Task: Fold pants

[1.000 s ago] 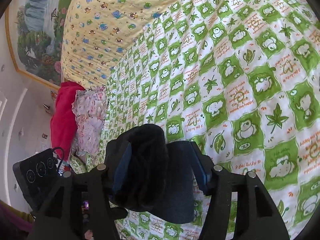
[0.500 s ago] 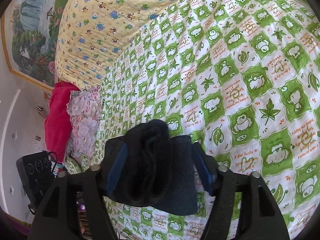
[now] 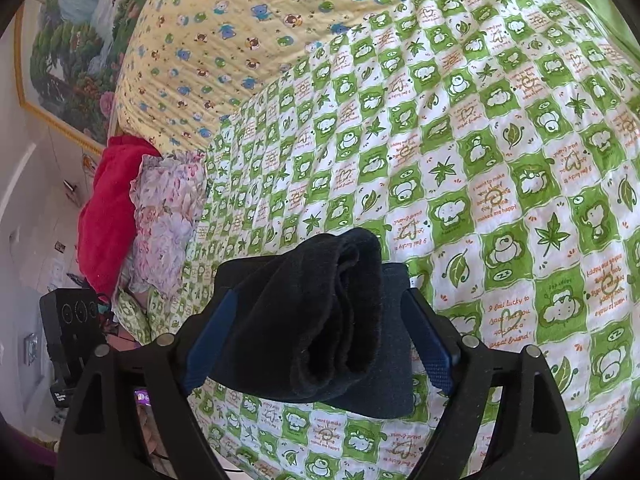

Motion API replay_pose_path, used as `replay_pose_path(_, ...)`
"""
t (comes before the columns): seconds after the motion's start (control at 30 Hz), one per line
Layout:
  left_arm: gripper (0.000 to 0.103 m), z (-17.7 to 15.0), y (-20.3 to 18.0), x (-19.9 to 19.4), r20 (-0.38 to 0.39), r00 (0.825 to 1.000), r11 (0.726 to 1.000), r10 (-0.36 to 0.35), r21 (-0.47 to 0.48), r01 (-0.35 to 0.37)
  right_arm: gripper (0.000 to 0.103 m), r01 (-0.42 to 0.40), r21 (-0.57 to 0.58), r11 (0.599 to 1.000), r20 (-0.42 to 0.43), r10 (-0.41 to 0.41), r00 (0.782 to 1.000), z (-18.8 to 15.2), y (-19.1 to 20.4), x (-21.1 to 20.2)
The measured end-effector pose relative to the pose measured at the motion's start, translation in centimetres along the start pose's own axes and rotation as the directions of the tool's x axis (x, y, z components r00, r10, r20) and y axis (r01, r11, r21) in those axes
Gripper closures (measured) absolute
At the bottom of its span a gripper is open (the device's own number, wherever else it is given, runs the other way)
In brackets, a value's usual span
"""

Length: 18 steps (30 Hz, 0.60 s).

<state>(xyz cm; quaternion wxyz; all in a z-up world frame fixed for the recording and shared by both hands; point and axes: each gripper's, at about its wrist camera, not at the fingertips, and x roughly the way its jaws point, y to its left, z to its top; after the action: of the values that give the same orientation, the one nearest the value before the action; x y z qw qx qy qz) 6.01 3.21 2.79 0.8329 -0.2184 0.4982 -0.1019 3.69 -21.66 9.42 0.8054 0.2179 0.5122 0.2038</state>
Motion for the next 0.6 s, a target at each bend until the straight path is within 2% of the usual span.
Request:
replay_pose_path(0.13, 0.039, -0.4, 1.3, -0.6, 0.012, 1.0, 0.999, 0.009, -0.04, -0.009, 0.017, 0.018, 0.014, 1.0, -0.01, -0.018, 1.0, -0.3, 0.0, 0.3)
replay_pose_path(0.3, 0.038, -0.8, 2.9, -1.2, 0.021, 1.0, 0.996, 0.021, -0.088, -0.019, 0.011, 0.056, 0.051, 0.997, -0.023, -0.055, 0.998, -0.7, -0.2, 1.0)
replay_pose_path(0.53, 0.035, -0.8, 4.2, -0.9, 0.016, 0.999, 0.992, 0.035, -0.12, -0.033, 0.01, 0.01, 0.091, 0.996, 0.011, -0.011, 1.0, -1.8, -1.1, 1.6)
replay_pose_path(0.6, 0.035, -0.7, 4.6, -0.5, 0.01, 0.999, 0.991, 0.035, -0.13, -0.033, 0.01, 0.007, 0.093, 0.996, -0.009, -0.007, 1.0, -2.0, -1.2, 2.1)
